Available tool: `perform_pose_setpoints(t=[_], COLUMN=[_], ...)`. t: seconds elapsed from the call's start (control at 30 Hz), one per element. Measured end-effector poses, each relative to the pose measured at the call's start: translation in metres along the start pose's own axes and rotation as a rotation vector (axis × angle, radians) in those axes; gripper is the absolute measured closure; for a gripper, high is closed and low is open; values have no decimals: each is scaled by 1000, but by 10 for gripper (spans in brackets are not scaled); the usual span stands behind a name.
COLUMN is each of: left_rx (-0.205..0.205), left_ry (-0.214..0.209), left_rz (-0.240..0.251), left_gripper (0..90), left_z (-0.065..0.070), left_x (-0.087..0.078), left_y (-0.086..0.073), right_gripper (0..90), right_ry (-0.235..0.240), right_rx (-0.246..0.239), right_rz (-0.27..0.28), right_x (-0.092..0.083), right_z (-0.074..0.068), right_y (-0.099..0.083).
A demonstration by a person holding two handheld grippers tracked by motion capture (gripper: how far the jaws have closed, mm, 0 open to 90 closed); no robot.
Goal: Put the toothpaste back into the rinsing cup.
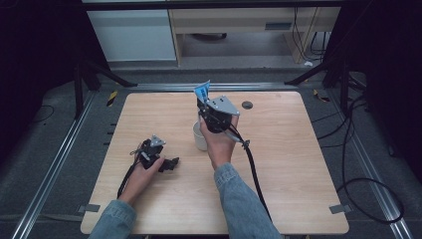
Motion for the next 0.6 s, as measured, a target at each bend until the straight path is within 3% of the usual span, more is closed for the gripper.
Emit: perform_pose_setpoints(t=[0.6], left_rx=[5], left_ry=[-1], left_rz=[-8], left_gripper=[0], left_z=[0], left_x=[-1], left_y=[-1], right_gripper=[739], right_ry=[-13], right_rx=[2], right_rz=[-33], right_x=[10], right_z=[3], right_y=[-27])
Point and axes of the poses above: each handheld gripper's, and its own axes: x roughly forward along the jaws, y roughly out of its top, z roughly to its right, the point moved 9 cm from there along x, roughly forward along the jaws, and after that the axes turned 10 degrees about -y, right-handed, at the moved point
